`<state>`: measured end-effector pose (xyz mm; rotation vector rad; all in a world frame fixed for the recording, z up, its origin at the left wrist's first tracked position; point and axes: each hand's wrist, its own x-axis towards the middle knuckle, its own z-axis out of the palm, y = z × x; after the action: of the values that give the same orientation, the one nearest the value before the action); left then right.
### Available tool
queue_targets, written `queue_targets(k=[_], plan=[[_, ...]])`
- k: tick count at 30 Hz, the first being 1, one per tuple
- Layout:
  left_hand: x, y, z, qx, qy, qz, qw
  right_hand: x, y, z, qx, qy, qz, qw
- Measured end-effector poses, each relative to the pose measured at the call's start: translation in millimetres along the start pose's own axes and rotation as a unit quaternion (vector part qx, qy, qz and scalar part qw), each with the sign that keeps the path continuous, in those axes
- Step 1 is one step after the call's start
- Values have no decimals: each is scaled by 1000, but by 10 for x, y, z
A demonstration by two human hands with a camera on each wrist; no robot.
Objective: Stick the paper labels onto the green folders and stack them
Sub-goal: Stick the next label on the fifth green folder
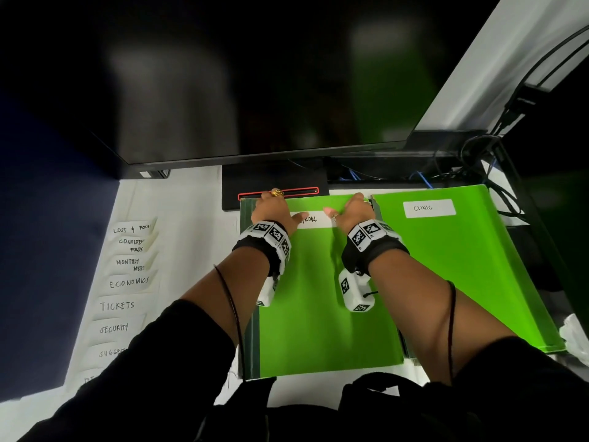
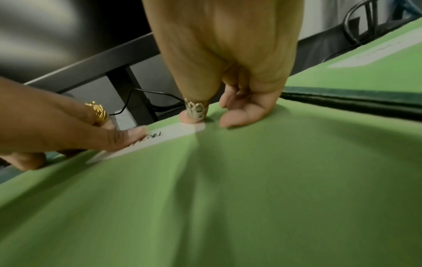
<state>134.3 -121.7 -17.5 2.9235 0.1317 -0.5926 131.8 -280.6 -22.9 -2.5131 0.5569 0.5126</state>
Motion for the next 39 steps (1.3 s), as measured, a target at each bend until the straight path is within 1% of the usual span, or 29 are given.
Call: queue_targets(k=[4, 8, 11, 14, 16, 19, 21, 24, 26, 30, 33, 37, 39], plan=[[18, -1, -10, 26, -29, 8, 999, 17, -52, -76, -51, -41, 3, 998], [12, 36, -19, 43, -61, 14, 997, 45, -16, -99, -71, -90, -2, 993], [3, -1, -66, 65, -83, 38, 994, 62, 30, -147, -61, -123, -4, 991], [16, -77, -139, 26, -90, 62, 994, 60, 56, -181, -25, -141, -11, 990], [45, -96, -188, 2, -93, 71, 993, 38, 74, -143, 16, -113, -14, 993], [66, -78, -177, 36, -92, 71, 993, 0, 93, -20, -1, -39, -31, 999], [51, -66, -122, 52, -74, 65, 994, -10, 107, 13, -6, -17, -42, 999], [53, -64, -84, 54, -67, 74, 994, 4, 138, -7, 31, -13, -41, 999], [70, -98, -134, 34, -69, 81, 994, 11, 156, -2, 32, -12, -42, 999], [115, -157, -202, -10, -58, 90, 994, 23, 151, 17, 33, 21, -51, 998], [95, -96, -179, -9, -55, 63, 996, -12, 128, 28, 12, 14, -44, 999], [71, -42, -63, 6, -15, 37, 999, -33, 109, 83, 6, 37, -46, 998], [79, -39, -51, -9, -19, 26, 999, -34, 105, 81, 14, 34, -45, 998]])
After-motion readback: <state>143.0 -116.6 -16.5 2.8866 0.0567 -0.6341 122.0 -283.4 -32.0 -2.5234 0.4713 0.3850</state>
